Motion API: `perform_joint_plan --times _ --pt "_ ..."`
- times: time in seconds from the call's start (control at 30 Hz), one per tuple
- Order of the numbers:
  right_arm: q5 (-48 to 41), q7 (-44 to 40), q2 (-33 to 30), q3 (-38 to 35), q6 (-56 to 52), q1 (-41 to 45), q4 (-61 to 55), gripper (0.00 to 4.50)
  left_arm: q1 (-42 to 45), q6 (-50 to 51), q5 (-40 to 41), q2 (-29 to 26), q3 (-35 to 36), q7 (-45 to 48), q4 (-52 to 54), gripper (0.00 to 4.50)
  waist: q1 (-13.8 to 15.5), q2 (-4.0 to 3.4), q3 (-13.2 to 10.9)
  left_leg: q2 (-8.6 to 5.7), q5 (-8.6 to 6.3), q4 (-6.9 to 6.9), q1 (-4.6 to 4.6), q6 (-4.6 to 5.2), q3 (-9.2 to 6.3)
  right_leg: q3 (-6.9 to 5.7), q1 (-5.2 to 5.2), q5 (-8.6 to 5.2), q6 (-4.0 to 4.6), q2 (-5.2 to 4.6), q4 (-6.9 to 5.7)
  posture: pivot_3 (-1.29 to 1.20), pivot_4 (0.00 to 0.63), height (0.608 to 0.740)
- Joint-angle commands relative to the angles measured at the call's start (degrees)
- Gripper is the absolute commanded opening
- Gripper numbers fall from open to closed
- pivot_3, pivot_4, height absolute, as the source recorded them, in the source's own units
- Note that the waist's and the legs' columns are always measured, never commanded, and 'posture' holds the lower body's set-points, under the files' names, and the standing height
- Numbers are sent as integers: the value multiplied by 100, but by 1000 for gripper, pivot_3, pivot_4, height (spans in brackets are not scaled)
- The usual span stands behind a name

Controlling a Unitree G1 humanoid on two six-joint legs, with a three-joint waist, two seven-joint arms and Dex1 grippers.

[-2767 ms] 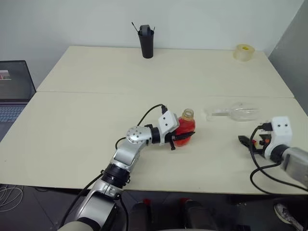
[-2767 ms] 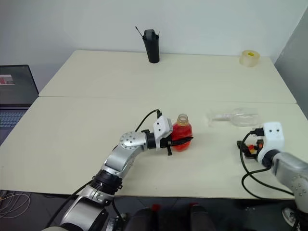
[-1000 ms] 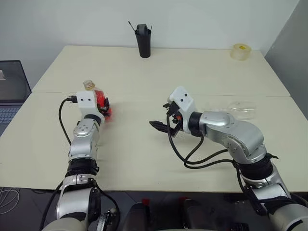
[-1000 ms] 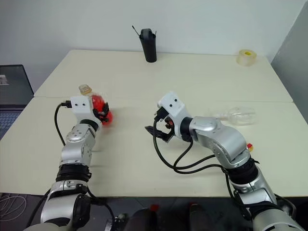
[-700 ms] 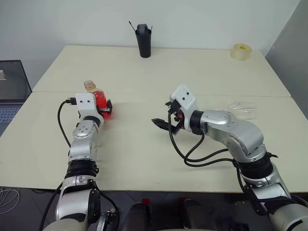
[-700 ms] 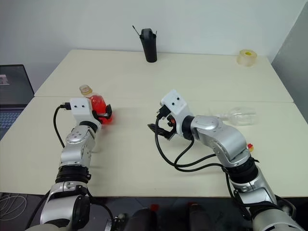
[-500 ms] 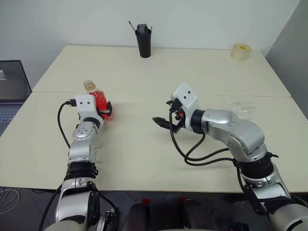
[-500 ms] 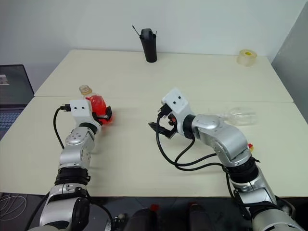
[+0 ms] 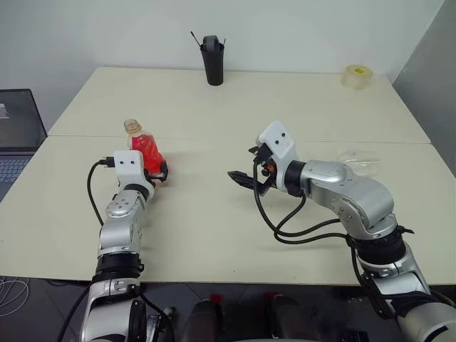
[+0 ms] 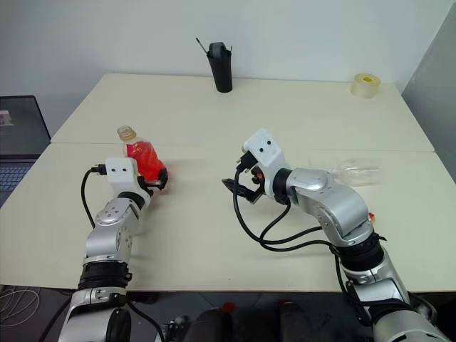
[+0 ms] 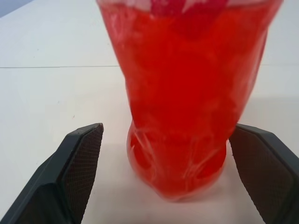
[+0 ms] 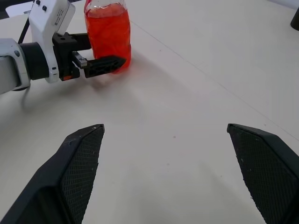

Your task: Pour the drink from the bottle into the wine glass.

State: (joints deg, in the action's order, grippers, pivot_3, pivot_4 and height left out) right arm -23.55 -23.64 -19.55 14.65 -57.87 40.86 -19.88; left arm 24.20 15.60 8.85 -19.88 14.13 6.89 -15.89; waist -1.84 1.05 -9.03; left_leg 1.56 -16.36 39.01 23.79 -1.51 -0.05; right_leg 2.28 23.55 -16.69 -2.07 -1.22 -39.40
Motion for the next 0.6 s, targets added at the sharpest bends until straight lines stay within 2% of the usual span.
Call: perform_joint_plan --times 0.03,0.47,0.6 --pt "34 -28 19 -164 98 -1 -93 4500 -138 84 52 46 9 -6 512 4478 2 0 0 0 0 0 0 0 0 0 0 0 0 0 0 0 150 740" --pt "-321 -112 -129 -721 -334 -174 -408 4500 -1187 754 356 262 101 36 1824 4478 -1 0 0 3 -10 -1 0 18 0 3 0 0 0 -9 1 0 150 740" --pt "-778 -16 -127 -1384 -843 -276 -698 4500 -1851 832 624 449 -78 302 2754 4478 6 1 0 5 -12 -1 0 20 1 6 -1 0 0 -16 3 0 150 740"
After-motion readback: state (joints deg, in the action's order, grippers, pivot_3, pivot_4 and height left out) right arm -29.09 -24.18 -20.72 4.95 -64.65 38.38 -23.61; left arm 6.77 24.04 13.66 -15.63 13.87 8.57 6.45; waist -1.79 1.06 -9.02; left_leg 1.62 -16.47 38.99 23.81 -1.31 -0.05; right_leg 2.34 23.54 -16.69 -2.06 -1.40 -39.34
